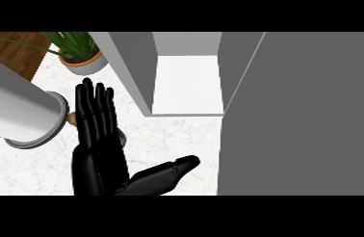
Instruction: Pick up the wine, place it into the cabinet and close the cabinet
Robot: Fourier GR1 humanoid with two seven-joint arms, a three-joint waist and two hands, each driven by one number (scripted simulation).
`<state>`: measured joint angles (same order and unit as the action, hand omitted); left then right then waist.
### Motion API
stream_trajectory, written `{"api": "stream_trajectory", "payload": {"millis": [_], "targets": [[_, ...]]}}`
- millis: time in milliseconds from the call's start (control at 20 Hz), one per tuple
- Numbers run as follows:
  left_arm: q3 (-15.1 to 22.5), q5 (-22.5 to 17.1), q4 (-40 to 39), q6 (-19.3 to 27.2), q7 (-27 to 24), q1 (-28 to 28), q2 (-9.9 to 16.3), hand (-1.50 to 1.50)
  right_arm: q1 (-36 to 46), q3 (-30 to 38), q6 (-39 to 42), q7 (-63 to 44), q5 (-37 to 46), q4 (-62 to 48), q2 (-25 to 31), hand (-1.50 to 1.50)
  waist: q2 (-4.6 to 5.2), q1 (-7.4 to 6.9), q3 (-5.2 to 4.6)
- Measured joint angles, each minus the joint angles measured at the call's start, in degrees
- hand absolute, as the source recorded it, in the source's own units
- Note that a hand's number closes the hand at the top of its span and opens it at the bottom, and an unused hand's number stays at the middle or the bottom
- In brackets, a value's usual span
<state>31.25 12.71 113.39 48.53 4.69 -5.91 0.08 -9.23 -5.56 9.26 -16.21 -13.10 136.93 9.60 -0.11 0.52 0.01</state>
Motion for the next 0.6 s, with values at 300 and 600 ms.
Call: {"api": "stream_trajectory", "payload": {"millis": [300, 600], "targets": [[4.89, 8.27, 0.95, 6.49, 10.15, -5.28, -0.04, -1.5, 0.01, -1.19, -0.44, -2.45, 0.53, 0.93, -0.44, -1.5, -0.04, -0.22, 0.03], [6.33, 16.03, 3.12, 8.53, 19.65, -8.4, -0.04, -1.5, 1.82, -0.77, -1.66, -5.1, 0.81, 1.38, -0.74, -1.5, -0.08, -0.31, 0.03]]}}
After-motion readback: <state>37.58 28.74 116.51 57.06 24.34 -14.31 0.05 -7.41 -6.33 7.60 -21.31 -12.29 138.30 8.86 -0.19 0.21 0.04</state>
